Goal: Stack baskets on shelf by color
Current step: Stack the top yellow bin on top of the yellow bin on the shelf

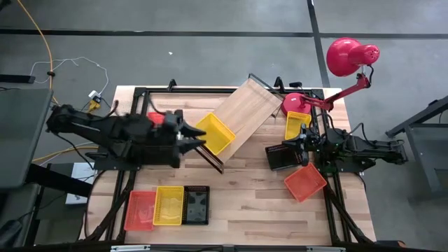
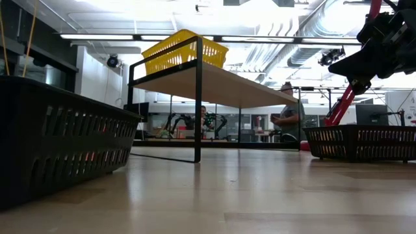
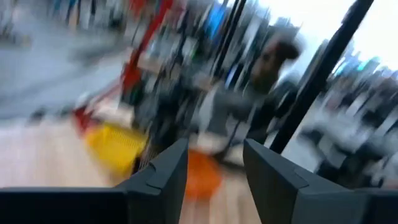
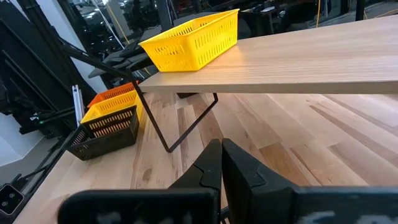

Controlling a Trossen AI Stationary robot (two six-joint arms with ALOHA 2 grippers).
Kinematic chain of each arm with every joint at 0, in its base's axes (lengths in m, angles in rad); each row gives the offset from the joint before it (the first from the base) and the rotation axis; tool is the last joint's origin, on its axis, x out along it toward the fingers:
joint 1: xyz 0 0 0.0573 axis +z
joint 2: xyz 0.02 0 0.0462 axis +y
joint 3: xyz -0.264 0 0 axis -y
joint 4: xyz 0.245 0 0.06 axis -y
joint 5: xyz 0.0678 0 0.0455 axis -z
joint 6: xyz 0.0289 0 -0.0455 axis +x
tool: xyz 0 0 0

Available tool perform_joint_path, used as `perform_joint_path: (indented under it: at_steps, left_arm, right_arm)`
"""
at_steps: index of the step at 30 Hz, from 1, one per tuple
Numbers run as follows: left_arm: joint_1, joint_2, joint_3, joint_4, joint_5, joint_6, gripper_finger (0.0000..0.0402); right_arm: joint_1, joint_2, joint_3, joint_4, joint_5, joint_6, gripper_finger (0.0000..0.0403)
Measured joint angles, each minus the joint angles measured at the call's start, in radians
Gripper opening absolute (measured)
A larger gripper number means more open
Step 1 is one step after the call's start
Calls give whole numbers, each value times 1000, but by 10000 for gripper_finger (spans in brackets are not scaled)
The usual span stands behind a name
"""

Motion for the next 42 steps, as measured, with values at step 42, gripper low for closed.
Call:
perform_joint_path:
  at_steps: [42]
  left_arm:
    - [1,-293,-186,-109,-4,121,117]
  right_arm:
    - [0,817,725,-460,-270,507,10]
